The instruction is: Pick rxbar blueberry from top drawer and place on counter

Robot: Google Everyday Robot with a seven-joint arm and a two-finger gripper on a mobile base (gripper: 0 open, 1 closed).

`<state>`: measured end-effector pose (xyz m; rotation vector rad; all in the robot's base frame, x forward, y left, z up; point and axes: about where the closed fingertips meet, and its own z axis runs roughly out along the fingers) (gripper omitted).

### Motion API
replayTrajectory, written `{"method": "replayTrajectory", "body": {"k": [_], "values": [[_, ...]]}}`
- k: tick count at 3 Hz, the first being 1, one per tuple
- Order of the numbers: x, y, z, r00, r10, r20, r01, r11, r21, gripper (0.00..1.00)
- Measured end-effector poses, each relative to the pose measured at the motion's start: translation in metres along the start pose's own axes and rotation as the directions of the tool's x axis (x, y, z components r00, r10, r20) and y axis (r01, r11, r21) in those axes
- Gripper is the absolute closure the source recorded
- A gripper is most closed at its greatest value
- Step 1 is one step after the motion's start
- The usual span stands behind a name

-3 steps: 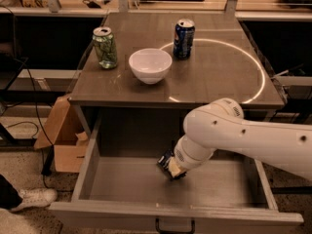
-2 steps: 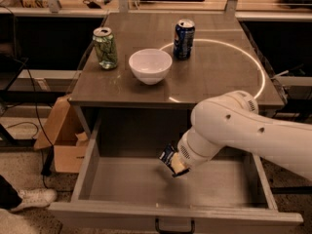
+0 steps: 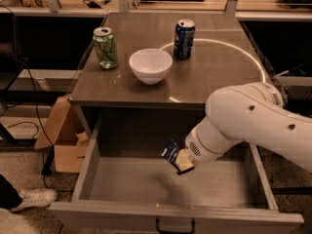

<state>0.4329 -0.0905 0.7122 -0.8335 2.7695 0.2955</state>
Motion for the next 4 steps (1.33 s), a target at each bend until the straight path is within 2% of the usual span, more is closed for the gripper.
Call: {"method": "replayTrajectory", "body": {"k": [2,3,4], "values": [[0.008,-0.017,-0.06,1.0,0.029,-0.003,-0.028,0.9967,0.076,1.0],[0.016,-0.029,-0.088,0.997,0.075,0.031,-0.079,0.9842,0.158,1.0],[0.013,-0.031,-0.09,0.996,0.082,0.037,-0.087,0.9832,0.16,1.0]]}}
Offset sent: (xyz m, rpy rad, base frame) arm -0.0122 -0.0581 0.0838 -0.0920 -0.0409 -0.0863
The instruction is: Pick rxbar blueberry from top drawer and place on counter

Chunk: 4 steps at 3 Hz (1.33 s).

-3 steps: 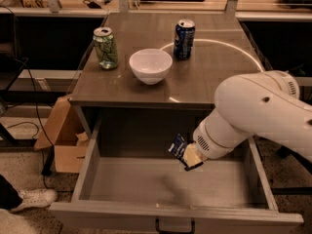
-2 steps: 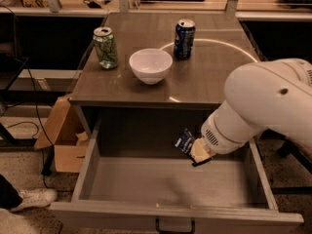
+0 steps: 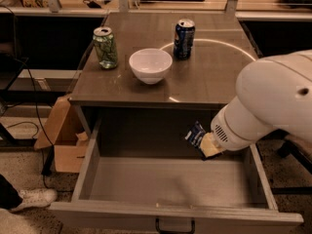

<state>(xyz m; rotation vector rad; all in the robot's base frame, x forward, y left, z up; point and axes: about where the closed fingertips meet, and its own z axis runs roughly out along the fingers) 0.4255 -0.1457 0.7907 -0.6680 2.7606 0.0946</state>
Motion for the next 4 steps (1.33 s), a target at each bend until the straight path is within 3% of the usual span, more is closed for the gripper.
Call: {"method": "replayTrajectory", "body": {"k": [1,2,4], "values": [[-0.026,-0.015,-0.002,1.0,0.021,0.017,-0.021,0.9996,-0.018,1.0],[-0.046,-0.079,-0.047,0.993,0.08,0.083,-0.084,0.9949,0.055,1.0],[-0.059,-0.089,-0.056,0.993,0.087,0.083,-0.089,0.9957,0.025,1.0]]}}
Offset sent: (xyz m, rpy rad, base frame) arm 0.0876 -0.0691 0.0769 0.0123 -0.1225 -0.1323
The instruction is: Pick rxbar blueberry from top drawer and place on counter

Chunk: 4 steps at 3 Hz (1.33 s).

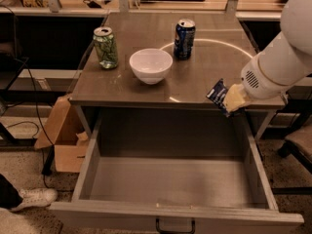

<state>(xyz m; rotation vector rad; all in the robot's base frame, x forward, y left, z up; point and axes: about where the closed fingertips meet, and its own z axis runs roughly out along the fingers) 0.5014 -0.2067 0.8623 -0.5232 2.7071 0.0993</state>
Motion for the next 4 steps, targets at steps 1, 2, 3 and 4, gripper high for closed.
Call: {"method": "replayTrajectory", "body": {"k": [1,2,3,4], "values": [[-0.049,-0.061,-0.022,0.999,0.021,0.034,-0.024,0.9966,0.078,1.0],[-0.051,-0.062,-0.024,0.999,0.022,0.04,-0.025,0.9965,0.08,1.0],[-0.049,-0.046,-0.004,1.0,0.012,-0.027,-0.013,0.9994,-0.033,1.0],[-0.052,-0.005,0.032,0.988,-0.053,-0.146,0.009,0.9577,-0.288,1.0]]}}
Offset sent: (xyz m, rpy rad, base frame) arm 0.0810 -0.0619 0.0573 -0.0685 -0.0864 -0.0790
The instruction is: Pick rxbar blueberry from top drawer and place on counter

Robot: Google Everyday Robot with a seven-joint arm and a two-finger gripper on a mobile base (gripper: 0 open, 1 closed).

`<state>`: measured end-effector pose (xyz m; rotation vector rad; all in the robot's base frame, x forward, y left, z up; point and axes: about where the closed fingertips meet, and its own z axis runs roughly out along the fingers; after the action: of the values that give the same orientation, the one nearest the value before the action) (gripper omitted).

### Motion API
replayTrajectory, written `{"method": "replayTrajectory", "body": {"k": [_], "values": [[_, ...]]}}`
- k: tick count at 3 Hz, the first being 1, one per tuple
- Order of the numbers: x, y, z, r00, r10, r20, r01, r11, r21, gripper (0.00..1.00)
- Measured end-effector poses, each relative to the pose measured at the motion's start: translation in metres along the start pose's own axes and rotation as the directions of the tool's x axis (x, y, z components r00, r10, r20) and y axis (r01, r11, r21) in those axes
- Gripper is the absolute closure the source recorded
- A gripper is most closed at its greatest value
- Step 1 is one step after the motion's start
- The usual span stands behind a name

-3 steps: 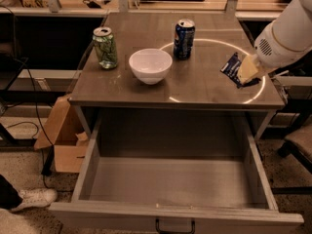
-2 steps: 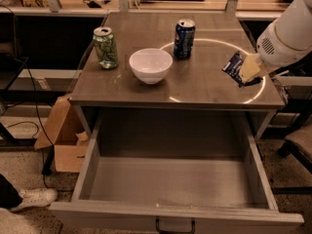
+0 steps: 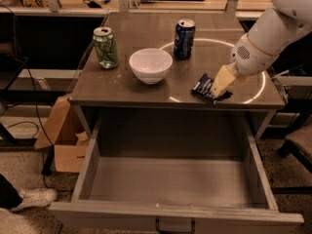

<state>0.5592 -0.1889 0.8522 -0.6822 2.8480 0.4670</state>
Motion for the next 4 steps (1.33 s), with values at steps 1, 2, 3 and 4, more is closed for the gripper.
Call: {"method": "replayTrajectory", "body": {"k": [1,2,3,4], "values": [[-0.005,0.013,0.014,1.0,-0.011,-0.024,0.008,0.996,-0.088,1.0],[-0.006,0.014,0.015,1.0,-0.01,-0.025,0.008,0.9955,-0.094,1.0],[-0.011,0.01,0.01,1.0,0.001,-0.008,-0.002,0.9955,-0.094,1.0],[-0.029,-0.018,-0.036,0.997,0.057,0.047,-0.055,0.9975,-0.045,1.0]]}}
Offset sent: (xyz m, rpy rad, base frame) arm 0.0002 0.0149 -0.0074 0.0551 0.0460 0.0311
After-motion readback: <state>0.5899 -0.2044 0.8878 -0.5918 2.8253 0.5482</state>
